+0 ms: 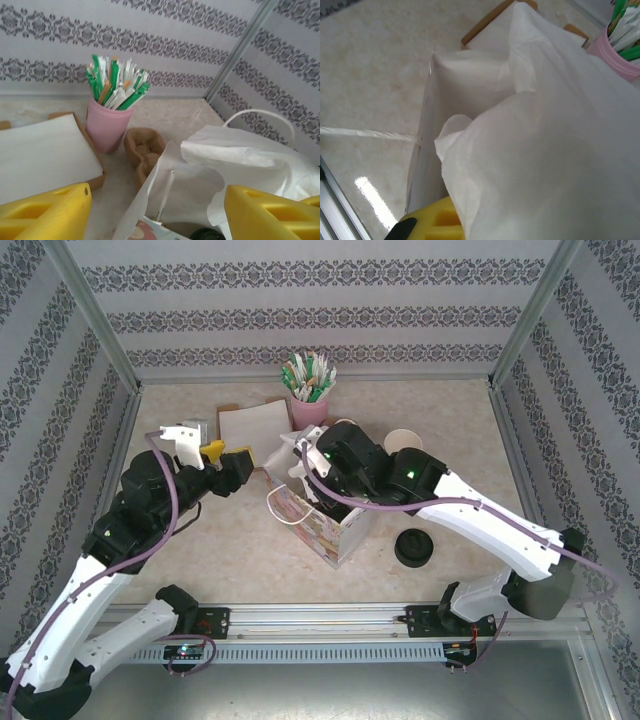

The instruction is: Pack the takeout coffee

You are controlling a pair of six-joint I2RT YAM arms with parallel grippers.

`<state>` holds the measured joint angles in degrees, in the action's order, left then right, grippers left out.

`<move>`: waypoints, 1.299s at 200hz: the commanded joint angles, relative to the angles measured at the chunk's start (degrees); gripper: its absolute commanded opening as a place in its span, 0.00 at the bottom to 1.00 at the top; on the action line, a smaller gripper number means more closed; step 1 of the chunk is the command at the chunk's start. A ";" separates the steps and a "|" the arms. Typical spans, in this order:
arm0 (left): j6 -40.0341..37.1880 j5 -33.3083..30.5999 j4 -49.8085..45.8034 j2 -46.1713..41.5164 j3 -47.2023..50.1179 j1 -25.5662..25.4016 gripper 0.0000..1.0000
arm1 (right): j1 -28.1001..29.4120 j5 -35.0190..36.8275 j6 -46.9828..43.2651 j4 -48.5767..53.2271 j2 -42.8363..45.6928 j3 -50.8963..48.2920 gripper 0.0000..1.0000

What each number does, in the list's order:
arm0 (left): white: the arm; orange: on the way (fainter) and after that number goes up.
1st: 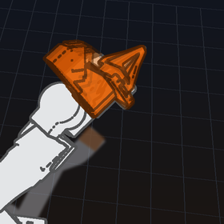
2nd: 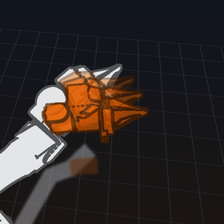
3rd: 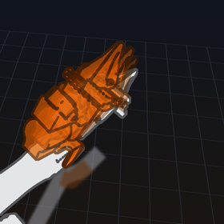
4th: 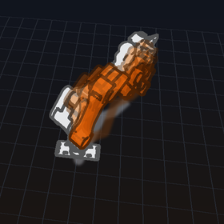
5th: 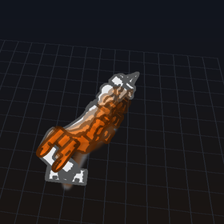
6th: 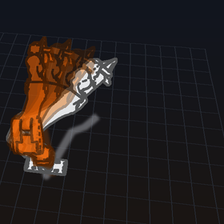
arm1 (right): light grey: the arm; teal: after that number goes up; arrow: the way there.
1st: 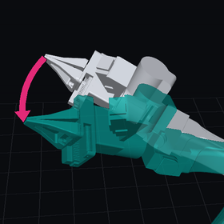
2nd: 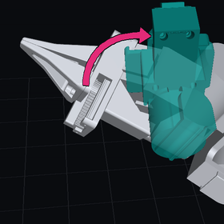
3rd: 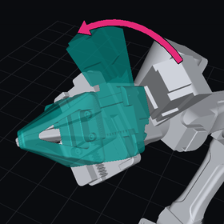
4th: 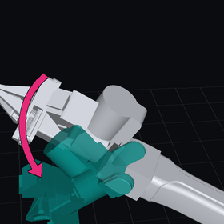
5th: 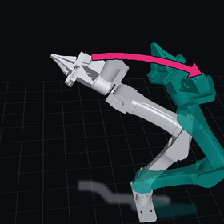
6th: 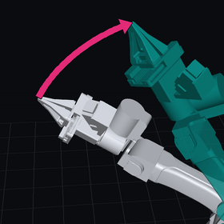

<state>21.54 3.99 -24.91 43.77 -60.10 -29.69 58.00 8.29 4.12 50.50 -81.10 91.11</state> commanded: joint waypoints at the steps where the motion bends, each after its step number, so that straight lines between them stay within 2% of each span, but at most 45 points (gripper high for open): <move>1: 1.99 -1.01 -2.81 0.21 0.20 -0.54 0.70 | 0.45 0.63 -2.47 5.41 -2.48 2.93 0.00; 13: 2.32 -0.79 -3.12 0.42 0.43 -0.57 0.69 | 0.45 -1.45 -3.21 6.34 -3.68 3.39 0.00; 42: 2.75 -0.73 -4.65 0.89 0.26 -0.62 0.68 | 0.30 -2.12 -2.99 7.47 -5.89 4.65 0.10; 68: 2.90 -1.05 -6.10 1.15 -0.38 -0.59 0.68 | -0.08 -1.45 -2.39 7.60 -6.19 6.12 0.33; 126: 3.07 -1.93 -7.96 2.11 -1.87 -0.55 0.66 | -0.34 1.30 -0.66 8.33 -4.05 8.20 0.44; 147: 3.28 -1.57 -8.03 2.79 -2.16 -0.59 0.63 | -0.34 1.35 -0.27 8.75 -2.97 7.75 0.43; 192: 3.83 -0.51 -7.96 4.24 -2.58 -0.54 0.54 | -0.43 1.77 1.51 9.53 -1.33 4.26 0.33; 249: 3.68 -1.00 -8.21 4.45 -3.02 -0.55 0.49 | -0.34 -0.63 5.44 9.83 1.23 -1.50 0.19; 260: 3.73 -0.99 -8.14 4.48 -2.94 -0.58 0.49 | -0.34 -1.09 5.97 9.40 1.79 -2.49 0.19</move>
<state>24.73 2.92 -32.40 48.45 -61.43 -29.69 57.87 8.34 7.49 59.11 -81.49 90.89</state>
